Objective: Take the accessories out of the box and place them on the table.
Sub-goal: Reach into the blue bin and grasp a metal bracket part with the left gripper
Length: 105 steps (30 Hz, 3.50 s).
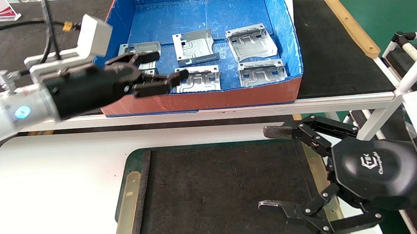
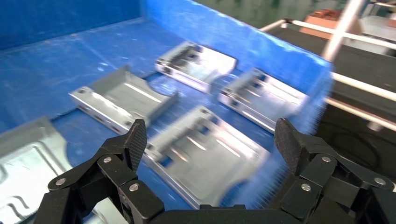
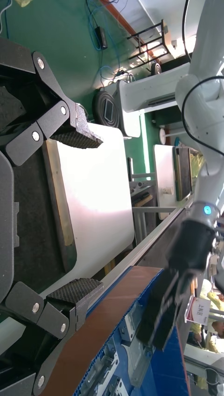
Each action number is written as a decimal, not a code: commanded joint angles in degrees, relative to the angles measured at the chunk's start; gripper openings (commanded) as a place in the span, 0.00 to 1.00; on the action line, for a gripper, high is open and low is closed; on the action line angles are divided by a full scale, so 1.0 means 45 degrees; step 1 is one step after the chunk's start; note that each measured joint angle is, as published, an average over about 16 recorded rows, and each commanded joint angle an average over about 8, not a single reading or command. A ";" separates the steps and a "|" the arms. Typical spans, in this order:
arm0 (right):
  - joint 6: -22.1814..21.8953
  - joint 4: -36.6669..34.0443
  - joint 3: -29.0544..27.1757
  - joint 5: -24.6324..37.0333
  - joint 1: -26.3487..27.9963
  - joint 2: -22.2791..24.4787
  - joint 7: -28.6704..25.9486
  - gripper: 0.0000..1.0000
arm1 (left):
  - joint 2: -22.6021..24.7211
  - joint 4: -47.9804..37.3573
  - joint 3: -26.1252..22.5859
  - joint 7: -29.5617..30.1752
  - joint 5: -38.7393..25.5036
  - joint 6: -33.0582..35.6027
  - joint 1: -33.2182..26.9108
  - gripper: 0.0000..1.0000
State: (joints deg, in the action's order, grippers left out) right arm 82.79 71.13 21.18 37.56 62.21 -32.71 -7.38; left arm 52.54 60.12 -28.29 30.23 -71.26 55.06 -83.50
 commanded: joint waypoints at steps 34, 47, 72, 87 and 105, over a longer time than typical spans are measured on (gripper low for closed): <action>0.0000 0.0000 0.0001 -0.0001 0.0000 0.0000 0.0001 1.00 | 0.5026 -0.8763 -0.1727 0.0446 -0.3674 -0.3724 -0.4339 1.00; -0.0001 0.0000 0.0001 -0.0001 0.0000 0.0001 0.0001 1.00 | 0.5466 -0.9590 -0.1847 0.0312 -0.3483 -0.4246 -0.4481 1.00; -0.0005 -0.0004 0.0001 -0.0002 -0.0002 0.0003 0.0001 0.00 | 0.5619 -0.9476 -0.3141 0.1169 -0.3576 -0.5277 -0.4261 0.03; -0.0005 -0.0004 0.0001 -0.0002 -0.0002 0.0003 0.0002 0.00 | 0.5604 -0.9470 -0.3056 0.1104 -0.3624 -0.5165 -0.4253 0.00; -0.0006 -0.0004 0.0001 -0.0002 -0.0002 0.0003 0.0002 0.00 | 0.5591 -0.9480 -0.3028 0.1076 -0.3648 -0.5134 -0.4244 0.00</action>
State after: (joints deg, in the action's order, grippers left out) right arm 82.77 71.11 21.18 37.55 62.20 -32.69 -7.37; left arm 77.63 17.53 -41.93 35.08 -87.66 32.00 -102.59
